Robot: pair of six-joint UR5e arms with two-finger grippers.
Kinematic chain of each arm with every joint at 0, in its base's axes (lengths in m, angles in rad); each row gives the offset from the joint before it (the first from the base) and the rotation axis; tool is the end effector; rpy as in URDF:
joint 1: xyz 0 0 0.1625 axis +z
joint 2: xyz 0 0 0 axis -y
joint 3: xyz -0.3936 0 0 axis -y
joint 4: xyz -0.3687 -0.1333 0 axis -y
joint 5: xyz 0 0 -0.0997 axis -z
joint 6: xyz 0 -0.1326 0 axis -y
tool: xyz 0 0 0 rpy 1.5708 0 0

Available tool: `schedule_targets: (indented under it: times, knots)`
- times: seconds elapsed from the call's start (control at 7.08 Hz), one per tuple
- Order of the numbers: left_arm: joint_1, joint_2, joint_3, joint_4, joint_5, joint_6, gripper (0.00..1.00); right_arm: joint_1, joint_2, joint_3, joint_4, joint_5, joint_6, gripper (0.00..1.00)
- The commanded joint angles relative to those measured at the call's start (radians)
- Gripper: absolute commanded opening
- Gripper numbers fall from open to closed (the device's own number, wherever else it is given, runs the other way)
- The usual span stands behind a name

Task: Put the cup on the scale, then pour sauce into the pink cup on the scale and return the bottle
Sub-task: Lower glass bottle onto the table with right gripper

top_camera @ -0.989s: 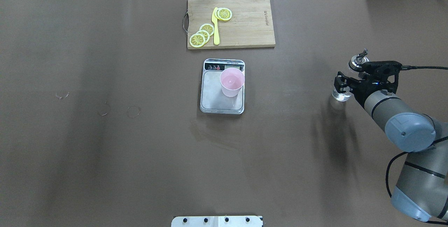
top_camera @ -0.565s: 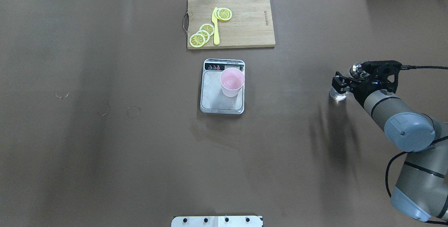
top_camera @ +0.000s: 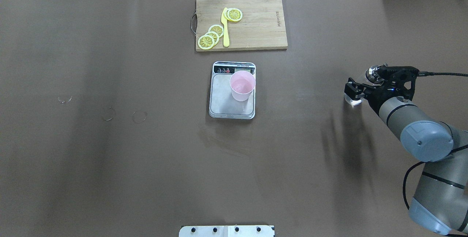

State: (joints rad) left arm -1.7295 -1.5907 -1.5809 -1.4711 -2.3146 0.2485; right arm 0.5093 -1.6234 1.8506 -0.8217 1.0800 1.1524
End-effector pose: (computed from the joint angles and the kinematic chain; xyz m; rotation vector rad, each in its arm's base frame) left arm -0.1171 -0.4563 0.6492 0.0853 0.7417 0.0597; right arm -0.3334 -0.4105 0.4554 0.8327 -0.6547 0.3217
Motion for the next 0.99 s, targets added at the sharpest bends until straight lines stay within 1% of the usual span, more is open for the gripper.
schedule_targets:
  times: [0.0,0.42,0.71,0.85]
  knots:
    - [0.001,0.0,-0.001,0.002,0.001,0.0,0.99,-0.017,-0.038,0.01,-0.001,0.001,0.001,1.0]
    - [0.001,0.0,0.001,0.002,0.007,0.0,0.99,-0.035,-0.084,0.062,0.004,0.001,0.018,1.0]
    - [0.001,0.0,0.004,0.0,0.009,0.002,0.99,-0.07,-0.142,0.155,-0.002,0.003,0.047,1.0]
    - [0.001,0.0,0.004,0.002,0.009,0.002,0.99,-0.086,-0.179,0.221,-0.048,0.004,0.05,1.0]
